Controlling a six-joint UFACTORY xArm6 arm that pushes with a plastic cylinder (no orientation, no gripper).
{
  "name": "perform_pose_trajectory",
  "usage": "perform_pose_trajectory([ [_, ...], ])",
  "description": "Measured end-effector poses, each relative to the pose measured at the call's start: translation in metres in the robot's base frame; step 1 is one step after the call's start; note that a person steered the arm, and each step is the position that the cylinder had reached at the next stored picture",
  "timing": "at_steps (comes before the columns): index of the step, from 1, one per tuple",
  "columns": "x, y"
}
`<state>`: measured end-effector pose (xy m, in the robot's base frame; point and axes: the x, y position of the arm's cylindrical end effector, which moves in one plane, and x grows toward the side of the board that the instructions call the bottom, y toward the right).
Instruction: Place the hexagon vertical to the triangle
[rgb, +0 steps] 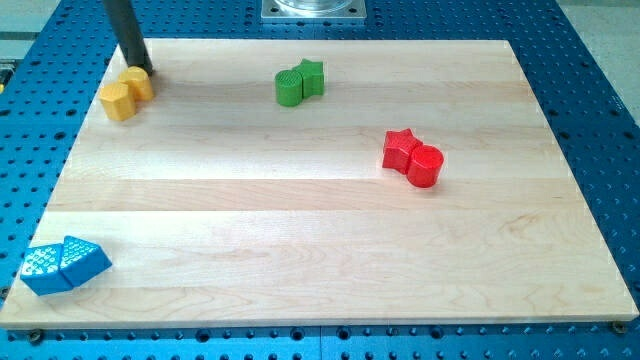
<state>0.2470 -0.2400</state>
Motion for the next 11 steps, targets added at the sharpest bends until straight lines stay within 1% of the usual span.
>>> perform_pose_trajectory([
  [1,0.024,0.02],
  [2,0.065,0.006],
  [4,0.033,0.005],
  [5,0.062,-0.008],
  [6,0.113,-0.009],
  [7,0.08,-0.007],
  [8,0.07,-0.035],
  [9,0.102,-0.064],
  [11,0.127,-0.065],
])
